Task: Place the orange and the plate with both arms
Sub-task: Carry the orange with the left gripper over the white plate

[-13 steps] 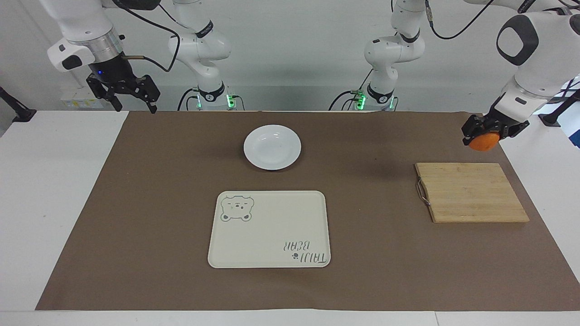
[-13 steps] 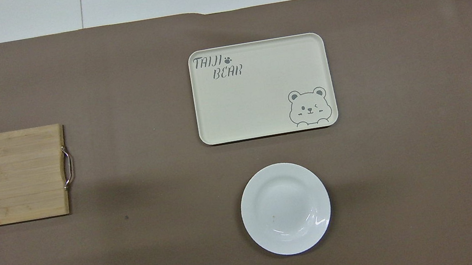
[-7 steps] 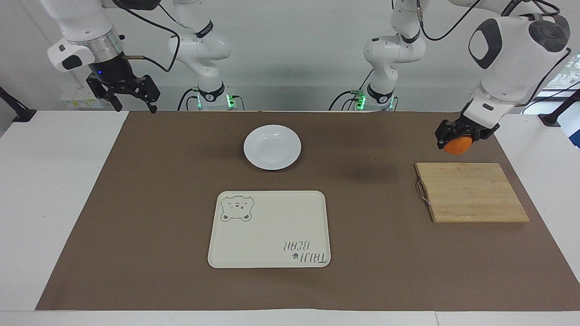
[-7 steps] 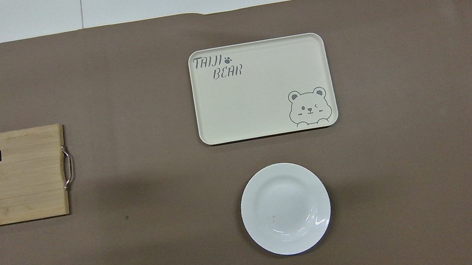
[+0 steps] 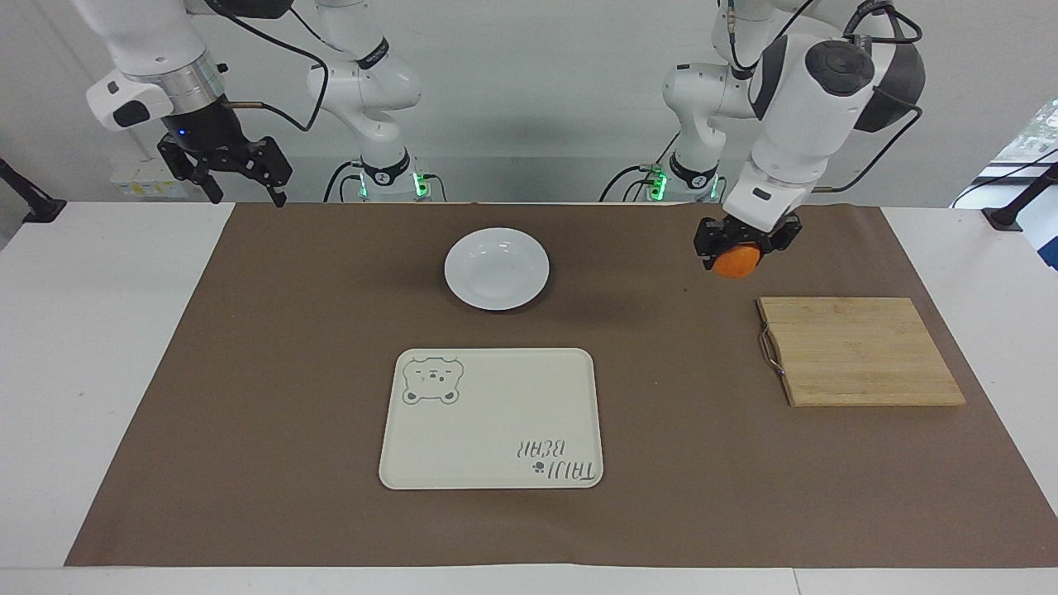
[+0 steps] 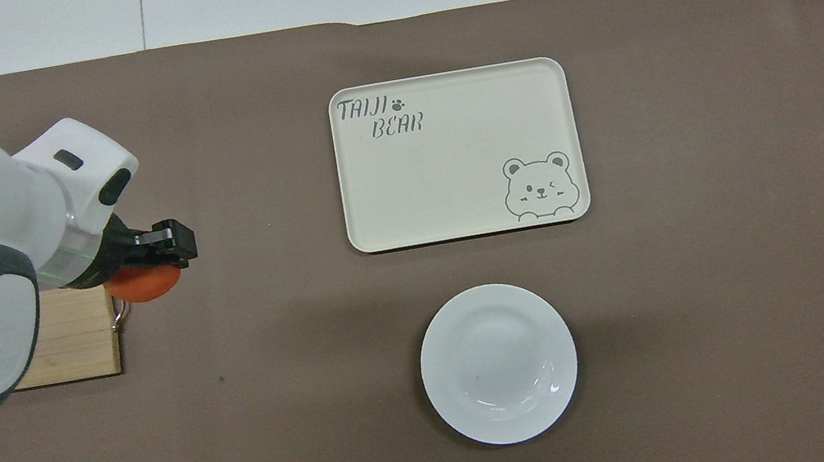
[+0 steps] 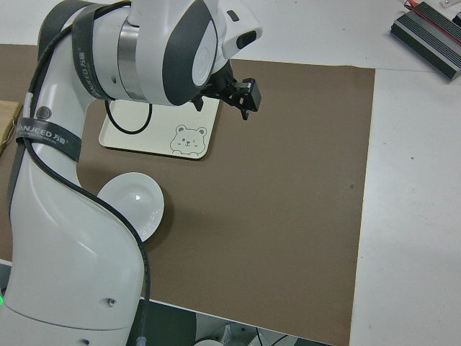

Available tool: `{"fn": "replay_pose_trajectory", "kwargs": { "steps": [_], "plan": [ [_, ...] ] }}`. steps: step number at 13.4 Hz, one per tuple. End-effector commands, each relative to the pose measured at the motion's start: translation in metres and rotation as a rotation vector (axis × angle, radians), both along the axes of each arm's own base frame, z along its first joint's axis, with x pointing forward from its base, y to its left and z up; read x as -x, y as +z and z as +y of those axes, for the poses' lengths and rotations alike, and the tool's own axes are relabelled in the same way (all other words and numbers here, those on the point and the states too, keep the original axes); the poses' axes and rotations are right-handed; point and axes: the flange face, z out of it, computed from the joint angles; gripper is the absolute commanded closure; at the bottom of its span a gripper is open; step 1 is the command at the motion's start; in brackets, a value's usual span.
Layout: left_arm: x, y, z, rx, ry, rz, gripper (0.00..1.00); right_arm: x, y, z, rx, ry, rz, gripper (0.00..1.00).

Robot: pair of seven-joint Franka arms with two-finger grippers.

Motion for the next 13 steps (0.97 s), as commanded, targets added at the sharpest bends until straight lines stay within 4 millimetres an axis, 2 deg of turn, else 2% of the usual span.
{"fn": "replay_pose_trajectory", "kwargs": {
  "steps": [1,6,7,8,10,13],
  "plan": [
    [0.022,-0.013,-0.039,0.010,0.038,-0.037,1.00,0.007,0.000,-0.002,0.014,0.016,0.004,0.00],
    [0.059,-0.053,-0.119,0.023,0.042,-0.050,1.00,0.007,0.000,-0.002,0.014,0.016,0.004,0.00],
    [0.066,-0.074,-0.138,0.012,0.042,-0.032,1.00,0.007,0.000,-0.002,0.014,0.016,0.004,0.00],
    [0.078,-0.086,-0.165,0.014,0.036,-0.034,1.00,0.007,0.000,-0.002,0.014,0.016,0.004,0.00],
    [0.091,-0.097,-0.190,0.028,0.075,-0.049,1.00,0.007,0.000,-0.002,0.014,0.016,0.004,0.00],
    [0.121,-0.115,-0.229,0.037,0.032,-0.053,1.00,0.007,0.000,-0.002,0.014,0.016,0.004,0.00]
  ]
}}
